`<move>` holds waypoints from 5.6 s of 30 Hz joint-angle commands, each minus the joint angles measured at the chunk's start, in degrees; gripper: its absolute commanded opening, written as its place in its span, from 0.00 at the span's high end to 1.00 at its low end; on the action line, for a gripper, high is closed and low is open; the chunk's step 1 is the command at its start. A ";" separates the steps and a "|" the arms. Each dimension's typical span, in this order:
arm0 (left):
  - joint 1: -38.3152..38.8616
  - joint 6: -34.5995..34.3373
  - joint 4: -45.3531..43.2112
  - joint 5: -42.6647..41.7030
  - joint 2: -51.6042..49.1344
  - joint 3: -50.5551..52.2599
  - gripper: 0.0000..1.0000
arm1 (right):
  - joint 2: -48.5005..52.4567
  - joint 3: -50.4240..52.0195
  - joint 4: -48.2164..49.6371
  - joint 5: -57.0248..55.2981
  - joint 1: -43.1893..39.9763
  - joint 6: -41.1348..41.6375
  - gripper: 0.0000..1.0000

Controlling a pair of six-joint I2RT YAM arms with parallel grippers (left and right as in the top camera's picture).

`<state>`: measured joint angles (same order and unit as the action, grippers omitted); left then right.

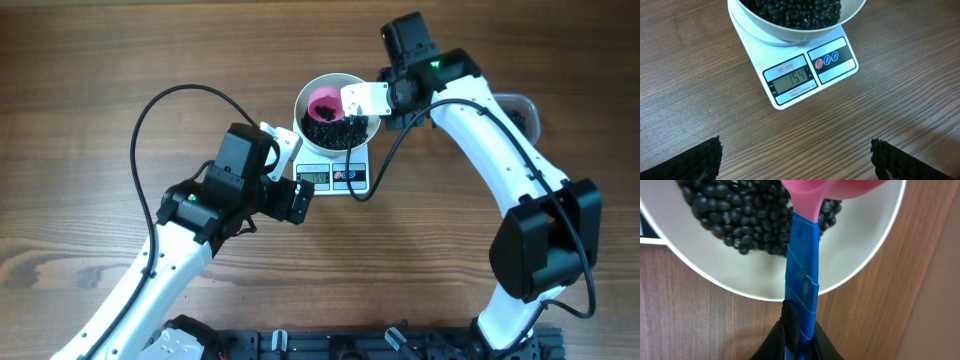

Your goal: Scoop item into bowl and weigh 150g on scale

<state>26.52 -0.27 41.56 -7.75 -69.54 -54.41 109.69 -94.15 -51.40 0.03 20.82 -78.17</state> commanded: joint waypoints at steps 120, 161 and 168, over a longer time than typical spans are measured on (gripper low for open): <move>0.26 -0.15 -0.15 0.33 -0.24 -1.05 0.00 | 0.13 -1.42 5.49 -6.62 0.22 0.24 0.96; 0.26 -0.17 -0.15 0.31 -0.24 -1.05 0.00 | -0.07 -1.42 3.80 -4.57 0.61 -0.22 0.96; 0.26 -0.15 -0.15 0.33 -0.24 -1.05 0.00 | -0.07 -1.42 7.15 -7.08 0.61 0.37 0.96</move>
<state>26.55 -0.27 41.56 -7.75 -69.56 -54.41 109.69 -94.26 -44.75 -6.44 20.97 -78.67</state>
